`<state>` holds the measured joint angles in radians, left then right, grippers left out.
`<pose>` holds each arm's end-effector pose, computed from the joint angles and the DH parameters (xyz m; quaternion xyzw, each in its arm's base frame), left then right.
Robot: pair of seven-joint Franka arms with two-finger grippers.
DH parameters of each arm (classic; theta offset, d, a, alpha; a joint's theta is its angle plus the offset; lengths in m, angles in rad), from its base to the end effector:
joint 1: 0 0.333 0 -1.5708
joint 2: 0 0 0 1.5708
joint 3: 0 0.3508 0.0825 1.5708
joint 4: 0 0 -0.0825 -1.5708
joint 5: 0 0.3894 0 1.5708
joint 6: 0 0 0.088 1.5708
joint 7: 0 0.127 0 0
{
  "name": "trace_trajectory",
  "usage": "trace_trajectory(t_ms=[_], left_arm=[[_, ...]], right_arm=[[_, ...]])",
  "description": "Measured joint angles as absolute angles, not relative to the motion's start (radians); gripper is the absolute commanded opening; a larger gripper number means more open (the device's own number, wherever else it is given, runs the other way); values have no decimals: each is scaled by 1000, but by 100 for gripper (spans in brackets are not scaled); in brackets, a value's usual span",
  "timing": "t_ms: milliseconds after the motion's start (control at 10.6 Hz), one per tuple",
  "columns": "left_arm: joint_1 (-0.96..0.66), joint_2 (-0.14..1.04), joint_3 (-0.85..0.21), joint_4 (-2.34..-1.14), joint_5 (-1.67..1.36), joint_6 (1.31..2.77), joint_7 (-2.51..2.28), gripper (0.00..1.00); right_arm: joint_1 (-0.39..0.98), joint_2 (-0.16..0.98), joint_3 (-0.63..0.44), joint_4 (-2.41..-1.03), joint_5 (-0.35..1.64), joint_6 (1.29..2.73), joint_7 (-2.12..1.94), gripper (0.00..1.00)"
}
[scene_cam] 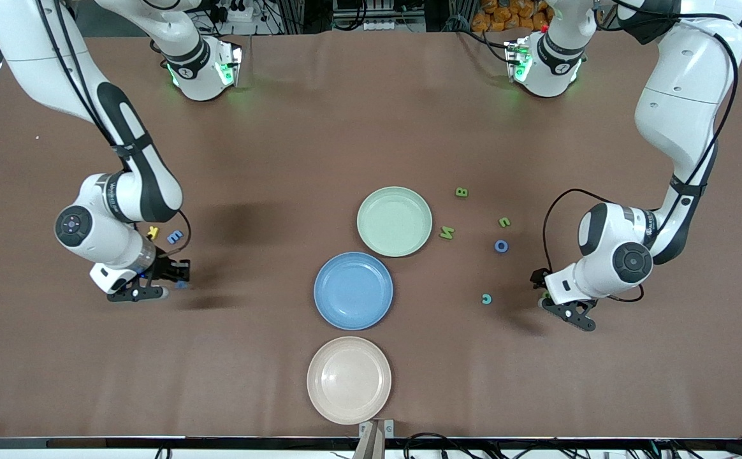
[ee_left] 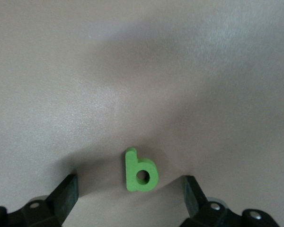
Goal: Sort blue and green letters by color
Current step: 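Grasp the blue X with the right gripper while the left gripper grasps green b, then drop the X on the blue plate while the left gripper drops b on green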
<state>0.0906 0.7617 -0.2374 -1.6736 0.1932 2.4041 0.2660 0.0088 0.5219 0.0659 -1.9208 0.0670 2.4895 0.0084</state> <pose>0.6997 -0.0811 0.1693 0.9695 -0.2443 -0.0010 0.0172 0.6524 0.0470 0.2289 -0.9990 -0.0022 -0.0220 0.0382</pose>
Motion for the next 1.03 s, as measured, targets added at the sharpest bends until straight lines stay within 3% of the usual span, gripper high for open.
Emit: trace_trajectory(t_ms=[94,564,1035], left_arm=[[91,762,-237,-1670,142,2404,263,0],[93,759,-243,-1659,70,2419,257,0],[92,756,-245,-1657,70,2425,222,0]], right_arm=[[20,522,98,-1902,67,2482,111,10],[195,529,124,-1811,67,2481,419,10],[347,630,124,-1619,73,2485,514,11]])
